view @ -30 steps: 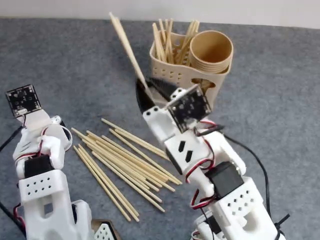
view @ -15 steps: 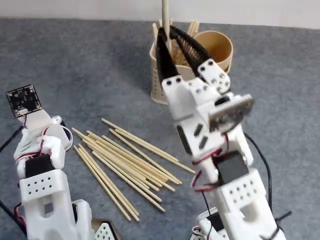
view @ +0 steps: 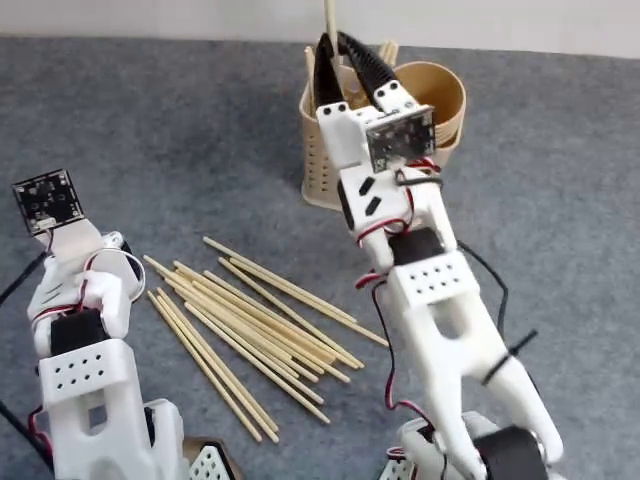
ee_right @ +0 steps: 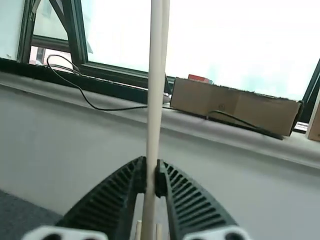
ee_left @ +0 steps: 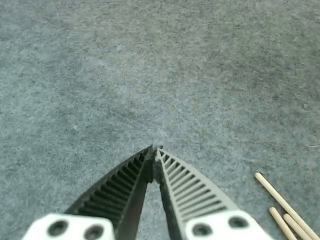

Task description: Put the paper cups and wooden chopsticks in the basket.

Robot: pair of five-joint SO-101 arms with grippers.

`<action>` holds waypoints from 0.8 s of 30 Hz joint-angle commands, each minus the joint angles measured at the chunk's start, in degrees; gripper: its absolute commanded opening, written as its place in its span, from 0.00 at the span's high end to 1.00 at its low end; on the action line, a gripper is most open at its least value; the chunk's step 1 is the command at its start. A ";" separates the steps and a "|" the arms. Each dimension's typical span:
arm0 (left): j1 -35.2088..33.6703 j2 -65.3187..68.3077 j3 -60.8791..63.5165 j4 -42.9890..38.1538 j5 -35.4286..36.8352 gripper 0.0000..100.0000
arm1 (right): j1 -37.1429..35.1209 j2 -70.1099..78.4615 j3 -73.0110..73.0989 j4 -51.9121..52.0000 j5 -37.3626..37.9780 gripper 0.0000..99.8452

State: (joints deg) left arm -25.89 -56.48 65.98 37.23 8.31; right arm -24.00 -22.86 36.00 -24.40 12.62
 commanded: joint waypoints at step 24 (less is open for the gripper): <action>-0.40 -1.01 -0.66 -1.05 0.35 0.97 | 1.98 5.58 -2.95 -3.03 -0.53 0.90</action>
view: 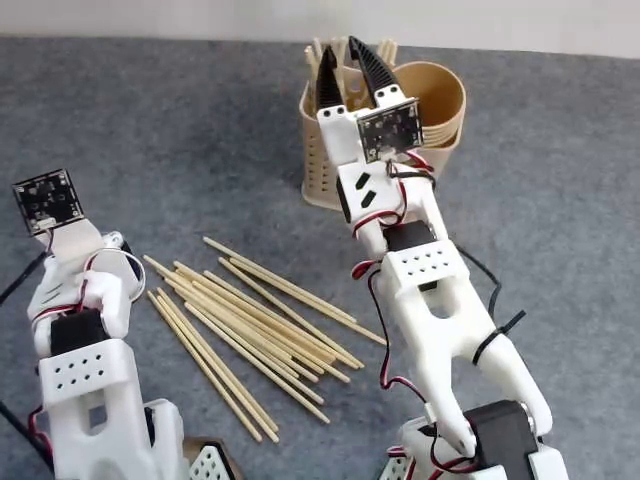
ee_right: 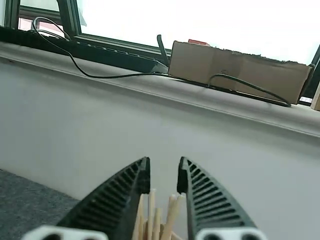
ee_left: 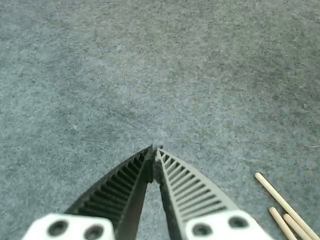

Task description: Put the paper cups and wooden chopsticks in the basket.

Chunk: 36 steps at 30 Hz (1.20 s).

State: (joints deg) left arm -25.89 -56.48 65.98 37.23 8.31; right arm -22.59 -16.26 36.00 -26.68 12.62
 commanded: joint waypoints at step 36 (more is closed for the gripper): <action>-0.31 -0.84 -0.66 -1.14 0.26 0.97 | -16.48 -15.96 -0.84 69.49 4.04 0.99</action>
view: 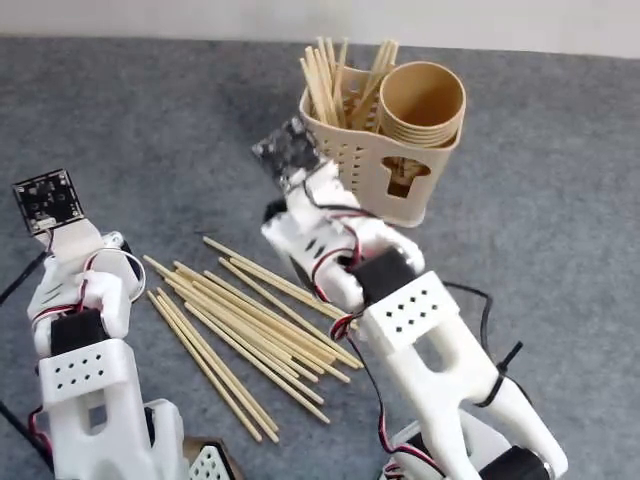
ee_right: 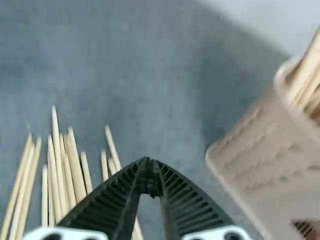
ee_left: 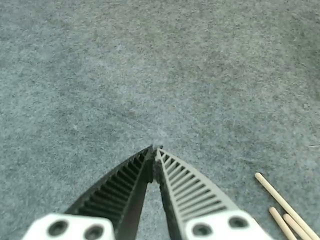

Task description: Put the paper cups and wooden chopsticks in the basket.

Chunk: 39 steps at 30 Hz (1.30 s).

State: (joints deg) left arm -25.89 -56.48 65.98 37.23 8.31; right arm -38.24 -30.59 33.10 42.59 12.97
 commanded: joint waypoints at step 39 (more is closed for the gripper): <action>-0.40 -0.84 -0.66 -1.14 0.26 0.97 | -0.04 44.62 -26.33 20.09 12.75 0.94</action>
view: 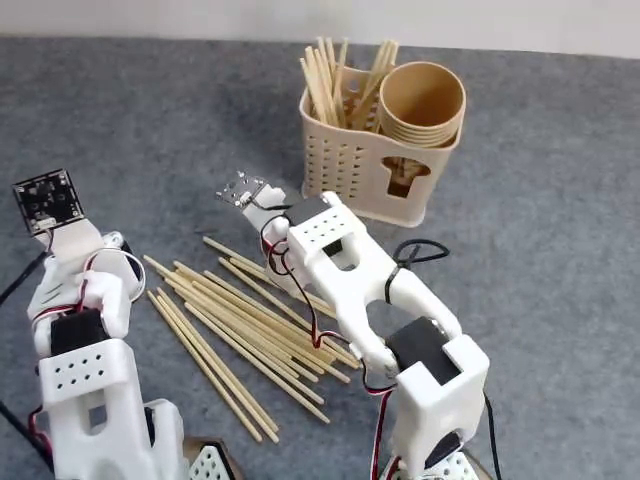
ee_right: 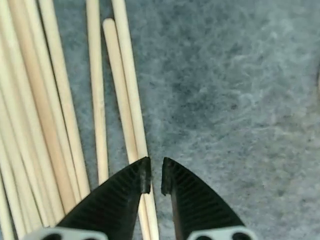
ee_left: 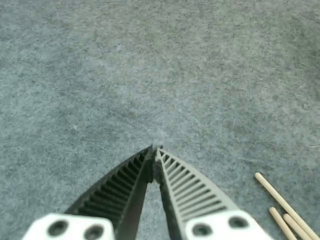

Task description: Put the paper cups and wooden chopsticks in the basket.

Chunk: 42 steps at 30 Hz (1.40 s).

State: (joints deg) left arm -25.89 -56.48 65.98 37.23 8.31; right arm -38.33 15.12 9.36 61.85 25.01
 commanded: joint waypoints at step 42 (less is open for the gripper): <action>-0.57 -1.01 -0.66 -1.14 0.26 0.97 | 4.44 1.27 -11.74 5.67 0.44 0.99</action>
State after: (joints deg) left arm -25.89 -56.48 65.98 37.23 8.31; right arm -35.60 24.26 -0.92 67.21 25.27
